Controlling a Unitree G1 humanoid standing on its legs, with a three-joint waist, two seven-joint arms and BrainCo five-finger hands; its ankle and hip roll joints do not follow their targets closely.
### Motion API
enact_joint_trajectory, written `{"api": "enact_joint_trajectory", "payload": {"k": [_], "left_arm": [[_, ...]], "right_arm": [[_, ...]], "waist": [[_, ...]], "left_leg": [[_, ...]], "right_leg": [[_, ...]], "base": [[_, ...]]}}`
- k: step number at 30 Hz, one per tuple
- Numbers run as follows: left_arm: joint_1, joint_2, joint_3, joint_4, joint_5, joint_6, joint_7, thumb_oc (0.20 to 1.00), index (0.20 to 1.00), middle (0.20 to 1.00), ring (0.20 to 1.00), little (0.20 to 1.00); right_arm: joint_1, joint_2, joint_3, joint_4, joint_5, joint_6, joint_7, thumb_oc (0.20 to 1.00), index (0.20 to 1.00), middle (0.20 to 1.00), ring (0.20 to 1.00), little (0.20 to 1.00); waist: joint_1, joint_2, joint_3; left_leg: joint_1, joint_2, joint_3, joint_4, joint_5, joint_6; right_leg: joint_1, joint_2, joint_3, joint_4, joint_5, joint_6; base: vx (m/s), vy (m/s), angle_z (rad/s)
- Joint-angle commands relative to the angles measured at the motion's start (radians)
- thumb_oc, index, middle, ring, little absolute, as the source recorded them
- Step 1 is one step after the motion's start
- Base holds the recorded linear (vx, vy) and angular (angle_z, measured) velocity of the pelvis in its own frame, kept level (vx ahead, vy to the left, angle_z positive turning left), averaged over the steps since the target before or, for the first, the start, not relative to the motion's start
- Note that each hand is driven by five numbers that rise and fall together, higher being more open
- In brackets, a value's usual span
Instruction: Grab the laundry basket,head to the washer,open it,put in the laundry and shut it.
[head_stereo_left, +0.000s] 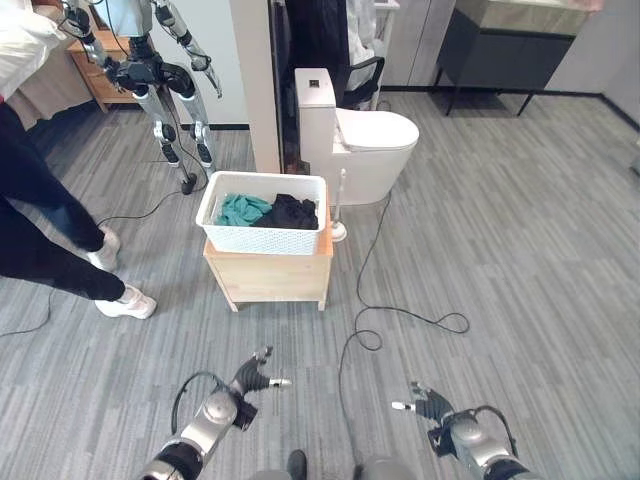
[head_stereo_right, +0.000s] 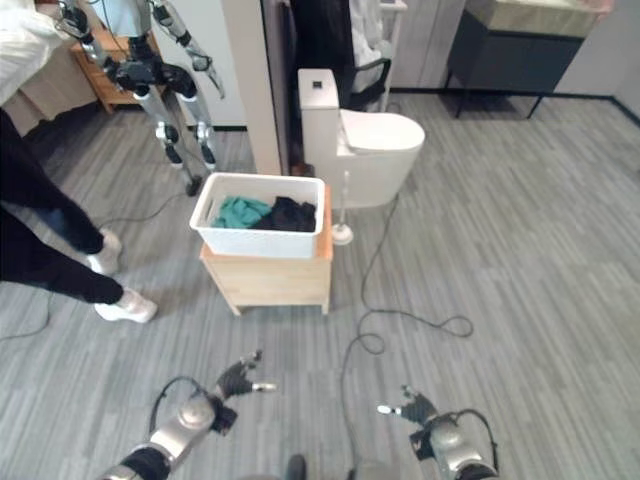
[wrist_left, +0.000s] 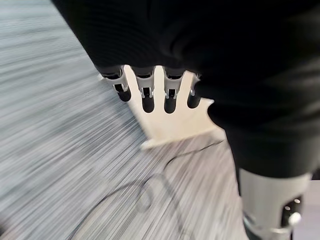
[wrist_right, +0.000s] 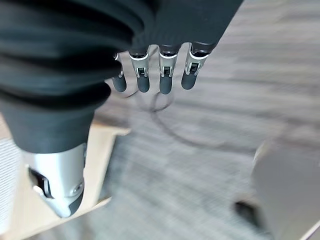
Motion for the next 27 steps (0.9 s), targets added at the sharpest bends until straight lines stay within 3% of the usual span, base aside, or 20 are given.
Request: {"api": "enact_joint_trajectory", "payload": {"k": [1, 5, 10, 12, 14, 16, 18, 19, 20, 22, 23, 25, 27], "left_arm": [[0.038, 0.013, 0.045, -0.073, 0.018, -0.014, 0.014, 1.000, 1.000, 1.000, 1.000, 1.000], [0.036, -0.003, 0.043, -0.071, 0.012, -0.016, 0.014, 1.000, 1.000, 1.000, 1.000, 1.000], [0.068, -0.021, 0.010, -0.072, 0.045, -0.012, -0.003, 1.000, 1.000, 1.000, 1.000, 1.000], [0.082, -0.028, 0.016, -0.052, 0.045, -0.010, 0.003, 1.000, 1.000, 1.000, 1.000, 1.000], [0.090, -0.032, 0.035, -0.048, 0.040, -0.005, 0.022, 1.000, 1.000, 1.000, 1.000, 1.000], [0.103, -0.021, 0.051, -0.061, 0.067, 0.002, 0.038, 1.000, 1.000, 1.000, 1.000, 1.000], [0.108, -0.015, 0.061, -0.068, 0.085, 0.007, 0.047, 1.000, 1.000, 1.000, 1.000, 1.000], [0.114, -0.008, 0.069, -0.093, 0.101, 0.009, 0.053, 1.000, 1.000, 1.000, 1.000, 1.000], [0.115, 0.008, 0.064, -0.134, 0.142, 0.006, 0.060, 1.000, 1.000, 1.000, 1.000, 1.000], [0.117, 0.016, 0.061, -0.156, 0.151, 0.004, 0.060, 1.000, 1.000, 1.000, 1.000, 1.000], [0.122, 0.020, 0.062, -0.184, 0.147, 0.006, 0.054, 1.000, 1.000, 1.000, 1.000, 1.000], [0.133, 0.034, 0.052, -0.240, 0.147, 0.005, 0.032, 1.000, 1.000, 1.000, 1.000, 1.000], [0.149, 0.058, 0.057, -0.298, 0.142, 0.008, 0.007, 1.000, 1.000, 1.000, 1.000, 1.000]], "right_arm": [[-0.016, -0.016, 0.011, -0.017, 0.013, -0.001, -0.011, 1.000, 1.000, 1.000, 1.000, 1.000], [-0.007, -0.015, 0.004, 0.008, 0.007, 0.010, -0.007, 1.000, 1.000, 1.000, 1.000, 1.000], [0.090, -0.048, -0.045, -0.009, -0.001, 0.009, -0.006, 1.000, 1.000, 1.000, 1.000, 1.000], [0.118, -0.057, -0.064, 0.001, 0.001, 0.009, -0.010, 1.000, 1.000, 1.000, 1.000, 1.000], [0.129, -0.072, -0.099, -0.013, 0.023, 0.002, -0.034, 1.000, 1.000, 1.000, 1.000, 1.000], [0.146, -0.088, -0.130, -0.038, 0.050, -0.006, -0.049, 1.000, 1.000, 1.000, 1.000, 1.000], [0.153, -0.092, -0.143, -0.036, 0.055, -0.005, -0.055, 1.000, 1.000, 1.000, 1.000, 1.000], [0.152, -0.097, -0.149, -0.023, 0.048, 0.000, -0.065, 1.000, 1.000, 1.000, 1.000, 1.000], [0.145, -0.099, -0.153, 0.002, 0.048, -0.002, -0.070, 1.000, 1.000, 1.000, 1.000, 1.000], [0.141, -0.096, -0.156, 0.012, 0.059, -0.007, -0.070, 1.000, 1.000, 1.000, 1.000, 1.000], [0.135, -0.096, -0.154, 0.023, 0.059, -0.007, -0.068, 1.000, 1.000, 1.000, 1.000, 1.000], [0.121, -0.091, -0.150, 0.055, 0.062, -0.008, -0.070, 1.000, 1.000, 1.000, 1.000, 1.000], [0.114, -0.090, -0.147, 0.065, 0.063, -0.012, -0.066, 1.000, 1.000, 1.000, 1.000, 1.000]], "waist": [[-0.004, -0.039, -0.028], [-0.020, -0.047, -0.015], [-0.048, -0.069, -0.057], [-0.056, -0.064, -0.070], [-0.050, -0.071, -0.056], [-0.041, -0.080, -0.043], [-0.035, -0.086, -0.037], [-0.025, -0.101, -0.028], [-0.016, -0.111, -0.026], [-0.010, -0.111, -0.021], [-0.003, -0.105, -0.020], [0.008, -0.086, -0.018], [0.018, -0.075, -0.014]], "left_leg": [[-0.113, 0.013, -0.058, 0.120, -0.039, -0.080], [-0.016, 0.007, -0.071, 0.119, -0.113, -0.102], [0.072, 0.014, -0.098, 0.130, -0.190, -0.112], [0.067, 0.037, -0.110, 0.186, -0.157, -0.147], [-0.052, 0.049, -0.108, 0.435, -0.057, -0.183], [-0.146, 0.044, -0.124, 0.587, -0.006, -0.190], [-0.177, 0.054, -0.126, 0.605, 0.013, -0.193], [-0.221, 0.084, -0.122, 0.583, 0.005, -0.188], [-0.239, 0.112, -0.134, 0.478, -0.034, -0.181], [-0.247, 0.131, -0.148, 0.393, -0.028, -0.185], [-0.238, 0.148, -0.170, 0.277, 0.006, -0.195], [-0.242, 0.180, -0.223, 0.160, 0.073, -0.210], [-0.242, 0.191, -0.255, 0.122, 0.103, -0.220]], "right_leg": [[0.125, 0.054, 0.007, -0.427, 0.217, 0.028], [0.101, 0.054, 0.021, -0.664, 0.316, 0.066], [0.145, 0.077, 0.054, -0.629, 0.346, 0.046], [0.177, 0.103, 0.049, -0.627, 0.328, 0.025], [0.226, 0.112, 0.036, -0.647, 0.315, -0.002], [0.264, 0.130, 0.051, -0.672, 0.302, -0.027], [0.283, 0.139, 0.057, -0.680, 0.289, -0.038], [0.307, 0.138, 0.057, -0.686, 0.270, -0.047], [0.321, 0.138, 0.062, -0.689, 0.252, -0.043], [0.329, 0.141, 0.068, -0.691, 0.239, -0.040], [0.336, 0.149, 0.076, -0.690, 0.226, -0.041], [0.349, 0.166, 0.091, -0.683, 0.203, -0.045], [0.359, 0.173, 0.097, -0.675, 0.190, -0.047]], "base": [[0.50, -0.051, 0.21], [0.36, -0.051, 0.28], [0.40, -0.122, 0.73], [0.30, -0.185, 0.14], [0.13, -0.194, -0.05], [0.10, -0.184, -0.17], [0.11, -0.124, -0.17], [0.19, -0.111, -0.08], [0.20, -0.115, -0.02], [0.14, -0.024, -0.09], [0.16, 0.021, -0.27], [0.11, 0.024, -0.21], [0.10, 0.039, -0.38]]}}
